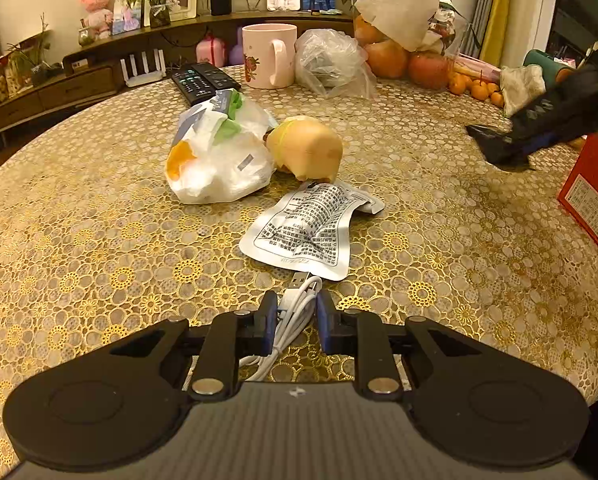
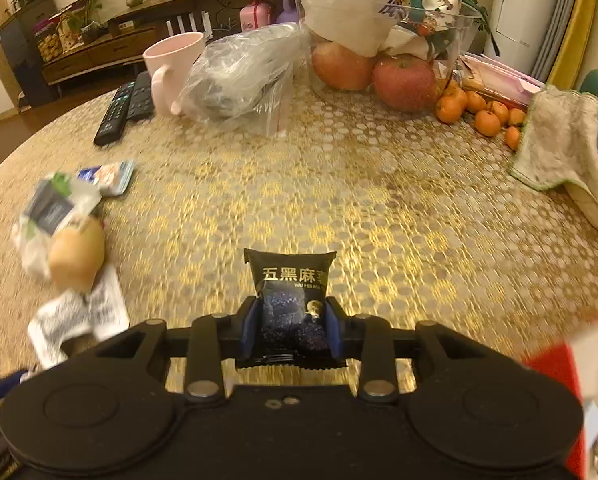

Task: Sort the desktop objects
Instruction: 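Carry the white cable and dark candy packet into the red shoebox with both tools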

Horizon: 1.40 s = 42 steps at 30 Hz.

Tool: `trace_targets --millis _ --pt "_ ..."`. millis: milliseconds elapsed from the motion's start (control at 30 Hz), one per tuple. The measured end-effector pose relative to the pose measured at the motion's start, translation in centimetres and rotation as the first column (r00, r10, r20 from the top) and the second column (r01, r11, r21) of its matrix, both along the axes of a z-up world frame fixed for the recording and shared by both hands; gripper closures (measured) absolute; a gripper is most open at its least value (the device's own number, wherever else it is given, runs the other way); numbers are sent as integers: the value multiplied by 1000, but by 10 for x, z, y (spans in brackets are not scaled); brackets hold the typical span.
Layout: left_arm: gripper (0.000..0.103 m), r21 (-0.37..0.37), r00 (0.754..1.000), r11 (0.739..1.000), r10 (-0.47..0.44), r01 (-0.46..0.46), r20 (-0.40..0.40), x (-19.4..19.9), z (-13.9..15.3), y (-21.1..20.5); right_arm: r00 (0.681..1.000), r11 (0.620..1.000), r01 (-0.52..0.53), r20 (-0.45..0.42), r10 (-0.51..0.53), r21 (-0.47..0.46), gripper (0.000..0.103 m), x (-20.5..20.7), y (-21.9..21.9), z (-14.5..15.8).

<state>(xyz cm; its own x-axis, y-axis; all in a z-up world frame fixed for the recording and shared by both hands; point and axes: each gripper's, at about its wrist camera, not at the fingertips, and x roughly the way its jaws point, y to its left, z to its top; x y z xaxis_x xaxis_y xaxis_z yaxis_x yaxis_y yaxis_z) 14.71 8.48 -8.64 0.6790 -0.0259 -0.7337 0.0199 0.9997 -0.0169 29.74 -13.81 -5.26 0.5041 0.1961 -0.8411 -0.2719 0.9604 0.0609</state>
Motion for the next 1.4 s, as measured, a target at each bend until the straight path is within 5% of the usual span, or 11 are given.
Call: trace_targets --millis 500,1400 --pt "85 -18 1000 1000 12 -12 -3 -20 28 -28 1000 1000 1 -14 0 21 70 -82 -46 29" --pt "85 -28 963 970 -234 240 133 -34 131 -185 991 994 34 122 -47 105 70 -161 -160 97"
